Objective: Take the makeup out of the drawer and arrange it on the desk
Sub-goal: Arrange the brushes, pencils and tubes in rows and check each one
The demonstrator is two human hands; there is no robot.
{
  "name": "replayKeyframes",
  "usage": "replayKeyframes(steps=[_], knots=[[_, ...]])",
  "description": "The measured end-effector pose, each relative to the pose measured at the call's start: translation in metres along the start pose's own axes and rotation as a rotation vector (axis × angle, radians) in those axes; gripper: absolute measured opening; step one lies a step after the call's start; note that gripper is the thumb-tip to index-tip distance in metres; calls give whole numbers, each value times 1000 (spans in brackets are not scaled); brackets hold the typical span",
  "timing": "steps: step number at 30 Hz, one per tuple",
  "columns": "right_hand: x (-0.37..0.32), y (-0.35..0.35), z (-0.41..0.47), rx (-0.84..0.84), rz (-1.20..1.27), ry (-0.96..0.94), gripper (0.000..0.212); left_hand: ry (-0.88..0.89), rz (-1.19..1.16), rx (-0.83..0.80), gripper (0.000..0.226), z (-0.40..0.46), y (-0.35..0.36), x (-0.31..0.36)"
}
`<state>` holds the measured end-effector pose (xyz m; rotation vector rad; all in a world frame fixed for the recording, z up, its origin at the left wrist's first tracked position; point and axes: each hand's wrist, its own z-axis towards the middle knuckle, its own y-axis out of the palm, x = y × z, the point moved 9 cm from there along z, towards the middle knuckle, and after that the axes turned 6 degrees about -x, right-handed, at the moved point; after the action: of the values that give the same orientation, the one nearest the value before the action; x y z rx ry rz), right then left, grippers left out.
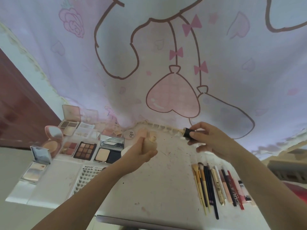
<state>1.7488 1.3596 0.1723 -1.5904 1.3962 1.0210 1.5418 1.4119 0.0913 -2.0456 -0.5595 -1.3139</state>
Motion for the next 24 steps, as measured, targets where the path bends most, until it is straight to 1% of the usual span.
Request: replayKeyframes(steps=[1,3,5,6,7,8,9,10,12,13,14,16,20,22,24], knots=[[19,2,1,-17,171,49,26,-27,-109,-11,30,2,4,-7],[54,11,1,-64,452,94,34,-47,-247,-9,23,7,12,-19],[80,23,4,-116,628,80,37,-42,-296,48,21,14,15,-29],[92,26,6,-115,655,77,36,-57,-287,92,23,19,15,-34],[102,27,12,-97,633,81,35,-81,-253,142,26,25,15,-39],[112,27,19,-61,554,88,33,-112,-199,198,27,31,13,-43],[119,25,28,-9,414,88,28,-130,-146,256,28,37,10,-44],[123,20,38,64,223,76,24,-127,-108,310,29,44,8,-42],[122,12,58,201,-154,20,22,-92,0,391,30,58,5,-33],[120,10,69,247,-270,-17,23,-84,76,420,31,65,4,-28],[121,7,77,292,-334,-45,25,-82,133,440,33,73,4,-26],[125,-1,90,379,-375,-82,26,-80,148,476,35,86,4,-24],[134,-5,108,471,-245,-78,32,-62,135,520,39,106,5,-27],[136,-5,118,482,-263,-78,27,-96,174,532,41,115,6,-33],[138,-5,127,479,-308,-49,15,-131,277,550,42,121,6,-39]])
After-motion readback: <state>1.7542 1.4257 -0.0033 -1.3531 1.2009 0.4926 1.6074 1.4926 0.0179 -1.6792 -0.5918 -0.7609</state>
